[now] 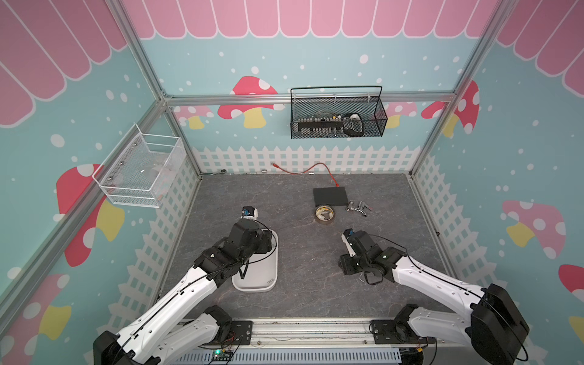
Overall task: Put the screws on the desktop into the storage box
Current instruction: Pick up the screw from the center of the board.
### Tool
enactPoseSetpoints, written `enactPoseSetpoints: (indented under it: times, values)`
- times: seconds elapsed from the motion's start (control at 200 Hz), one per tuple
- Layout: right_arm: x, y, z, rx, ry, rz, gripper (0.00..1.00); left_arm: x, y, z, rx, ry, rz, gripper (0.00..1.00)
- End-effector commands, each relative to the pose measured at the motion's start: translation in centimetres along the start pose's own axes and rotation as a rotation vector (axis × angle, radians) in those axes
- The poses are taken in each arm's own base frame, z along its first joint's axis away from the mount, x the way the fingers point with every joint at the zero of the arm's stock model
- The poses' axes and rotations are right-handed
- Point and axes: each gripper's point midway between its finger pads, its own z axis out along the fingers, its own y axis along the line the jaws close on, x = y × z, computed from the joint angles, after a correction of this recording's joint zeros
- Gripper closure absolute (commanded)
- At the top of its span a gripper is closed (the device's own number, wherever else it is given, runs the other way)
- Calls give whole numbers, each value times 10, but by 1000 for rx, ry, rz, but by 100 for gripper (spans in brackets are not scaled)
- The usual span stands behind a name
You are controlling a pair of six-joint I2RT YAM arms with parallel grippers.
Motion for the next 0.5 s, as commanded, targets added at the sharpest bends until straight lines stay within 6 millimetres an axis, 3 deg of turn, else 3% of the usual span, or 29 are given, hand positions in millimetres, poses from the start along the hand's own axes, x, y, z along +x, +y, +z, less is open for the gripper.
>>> enactPoseSetpoints:
  times: [0.0, 0.09, 0.34, 0.495]
  values:
    - [-7, -17, -8, 73, -48, 125, 45, 10, -28, 1, 161, 48, 42, 30]
    - [-19, -36, -8, 115, -106, 186, 45, 26, -66, 6, 310, 157, 64, 34]
    - [-63, -87, -24, 195, -245, 285, 46, 77, -166, 48, 367, 381, 121, 39]
    - [-68, -123, -21, 220, -244, 350, 47, 112, -220, 81, 358, 500, 162, 43]
